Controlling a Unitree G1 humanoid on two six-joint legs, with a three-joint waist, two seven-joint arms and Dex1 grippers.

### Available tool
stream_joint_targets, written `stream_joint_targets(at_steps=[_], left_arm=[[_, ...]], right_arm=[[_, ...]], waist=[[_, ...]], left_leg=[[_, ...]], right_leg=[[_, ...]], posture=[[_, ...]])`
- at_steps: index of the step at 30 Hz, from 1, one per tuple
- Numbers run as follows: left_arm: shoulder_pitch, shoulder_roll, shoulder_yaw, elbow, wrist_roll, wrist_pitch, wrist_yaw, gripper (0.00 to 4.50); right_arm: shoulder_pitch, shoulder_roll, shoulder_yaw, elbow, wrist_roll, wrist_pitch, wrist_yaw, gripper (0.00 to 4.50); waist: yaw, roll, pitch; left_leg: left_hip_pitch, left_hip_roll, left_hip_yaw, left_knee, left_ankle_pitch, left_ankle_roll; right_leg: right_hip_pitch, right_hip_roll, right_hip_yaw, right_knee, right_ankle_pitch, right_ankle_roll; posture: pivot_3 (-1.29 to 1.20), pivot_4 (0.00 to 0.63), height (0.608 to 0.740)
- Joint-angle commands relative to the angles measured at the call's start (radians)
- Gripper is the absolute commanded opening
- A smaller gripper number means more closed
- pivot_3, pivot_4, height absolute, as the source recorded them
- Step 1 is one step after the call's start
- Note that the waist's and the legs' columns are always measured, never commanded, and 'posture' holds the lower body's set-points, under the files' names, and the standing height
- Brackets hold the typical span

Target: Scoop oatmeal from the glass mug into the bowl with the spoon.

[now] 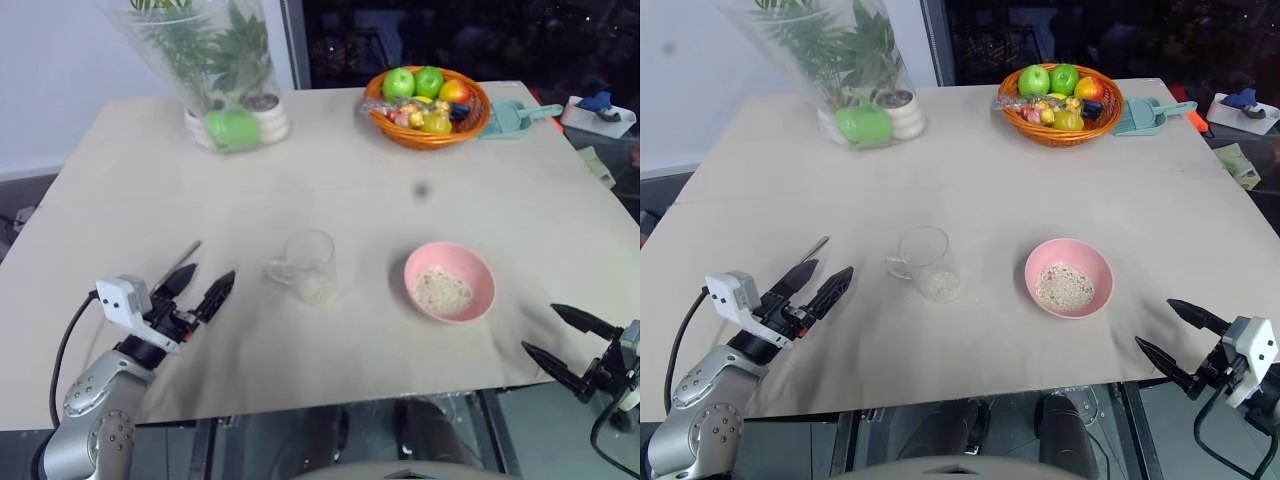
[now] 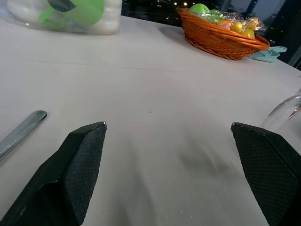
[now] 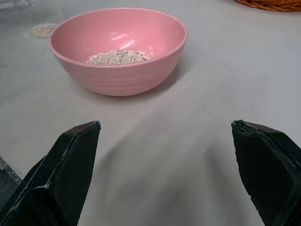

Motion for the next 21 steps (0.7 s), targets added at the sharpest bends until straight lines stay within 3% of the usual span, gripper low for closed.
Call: stream_joint_targets(at_steps=[1,11,21], left_arm=[[0.011,0.003,0.022,-0.015,0.028,-0.042,-0.003,4.45],[0.123,-0.028,0.026,-0.065,0.093,-0.161,-0.022,4.45],[0.203,-0.035,0.040,-0.134,0.060,-0.147,0.005,4.45]], right_arm=[[-0.015,0.004,-0.020,-0.039,0.025,-0.016,0.002,4.50],[-0.033,0.002,-0.016,-0.197,0.110,0.054,-0.013,4.50],[-0.037,-0.030,-0.031,-0.356,0.174,0.162,-0.078,4.50]], waist=[[0.000,0.000,0.000],[0.003,0.000,0.000],[0.001,0.000,0.000]], left_leg=[[0.000,0.000,0.000,0.000,0.000,0.000],[-0.001,0.000,0.000,0.000,0.000,0.000],[-0.001,0.000,0.000,0.000,0.000,0.000]], right_leg=[[0.000,0.000,0.000,0.000,0.000,0.000],[0.000,0.000,0.000,-0.001,0.000,0.000],[0.000,0.000,0.000,-0.002,0.000,0.000]], posture=[[0.00,0.150,0.740],[0.00,0.150,0.740],[0.00,0.150,0.740]])
